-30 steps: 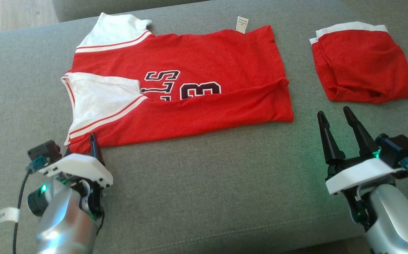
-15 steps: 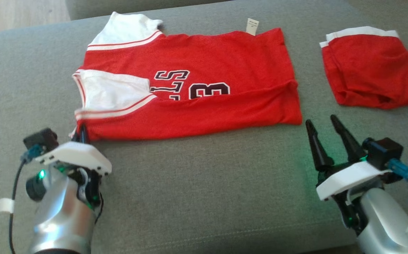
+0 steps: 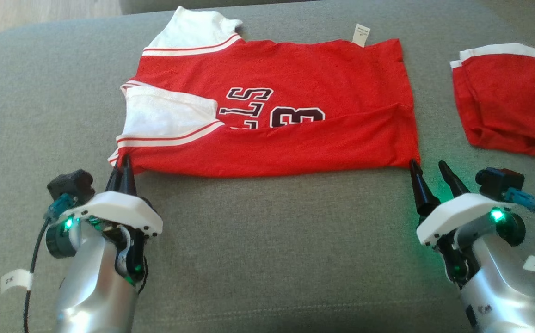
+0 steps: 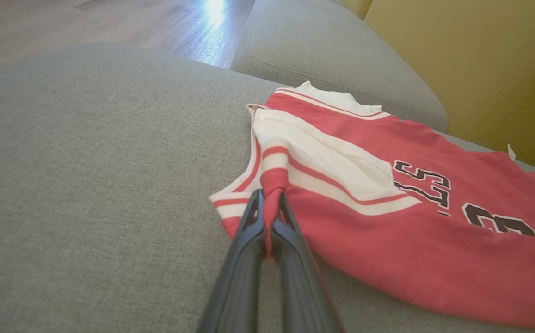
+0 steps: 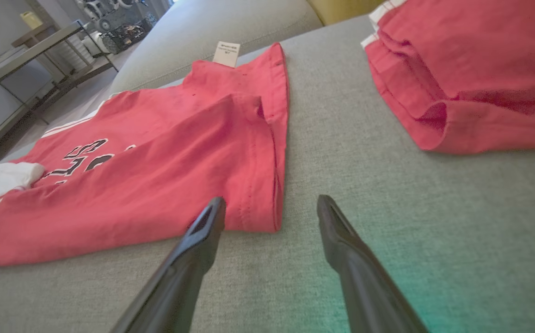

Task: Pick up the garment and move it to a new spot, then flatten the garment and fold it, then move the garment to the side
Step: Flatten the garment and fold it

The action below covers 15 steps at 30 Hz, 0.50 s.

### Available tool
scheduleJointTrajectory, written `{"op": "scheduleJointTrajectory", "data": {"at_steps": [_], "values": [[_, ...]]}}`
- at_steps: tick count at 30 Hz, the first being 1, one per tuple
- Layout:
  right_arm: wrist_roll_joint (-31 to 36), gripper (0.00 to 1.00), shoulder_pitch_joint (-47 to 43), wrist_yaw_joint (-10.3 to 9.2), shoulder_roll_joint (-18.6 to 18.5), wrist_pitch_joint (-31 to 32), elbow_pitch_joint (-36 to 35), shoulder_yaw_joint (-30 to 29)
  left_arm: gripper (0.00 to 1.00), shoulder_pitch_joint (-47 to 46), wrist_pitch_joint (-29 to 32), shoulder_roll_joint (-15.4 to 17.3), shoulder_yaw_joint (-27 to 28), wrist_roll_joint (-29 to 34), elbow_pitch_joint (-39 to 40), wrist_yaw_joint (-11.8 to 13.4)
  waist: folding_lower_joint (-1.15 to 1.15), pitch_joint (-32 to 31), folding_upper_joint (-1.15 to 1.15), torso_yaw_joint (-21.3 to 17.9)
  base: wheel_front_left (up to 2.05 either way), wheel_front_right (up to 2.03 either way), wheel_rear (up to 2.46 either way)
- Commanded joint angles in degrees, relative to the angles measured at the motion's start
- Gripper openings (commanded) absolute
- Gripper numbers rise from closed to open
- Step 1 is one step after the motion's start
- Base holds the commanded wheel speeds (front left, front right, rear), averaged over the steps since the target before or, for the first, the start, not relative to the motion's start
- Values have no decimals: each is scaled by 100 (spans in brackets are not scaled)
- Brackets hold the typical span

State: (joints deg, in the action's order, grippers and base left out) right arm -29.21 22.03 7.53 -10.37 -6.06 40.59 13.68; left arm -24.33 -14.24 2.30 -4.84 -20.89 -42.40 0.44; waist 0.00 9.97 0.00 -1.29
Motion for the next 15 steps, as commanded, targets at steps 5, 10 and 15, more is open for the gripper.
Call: {"op": "scheduleJointTrajectory", "data": {"at_steps": [5,10,15], "values": [[-330,100,463,-4,159,146,278,40,0,-165,-75,73,7,60,260,-18,0,126,0,103,0,0,0],[-852,100,617,-4,124,389,408,256,0,-197,-75,64,-122,53,293,-2,0,187,0,167,0,0,0],[-1258,0,705,-4,21,592,490,528,0,-215,-75,60,-205,31,274,14,0,191,0,207,0,0,0]]}}
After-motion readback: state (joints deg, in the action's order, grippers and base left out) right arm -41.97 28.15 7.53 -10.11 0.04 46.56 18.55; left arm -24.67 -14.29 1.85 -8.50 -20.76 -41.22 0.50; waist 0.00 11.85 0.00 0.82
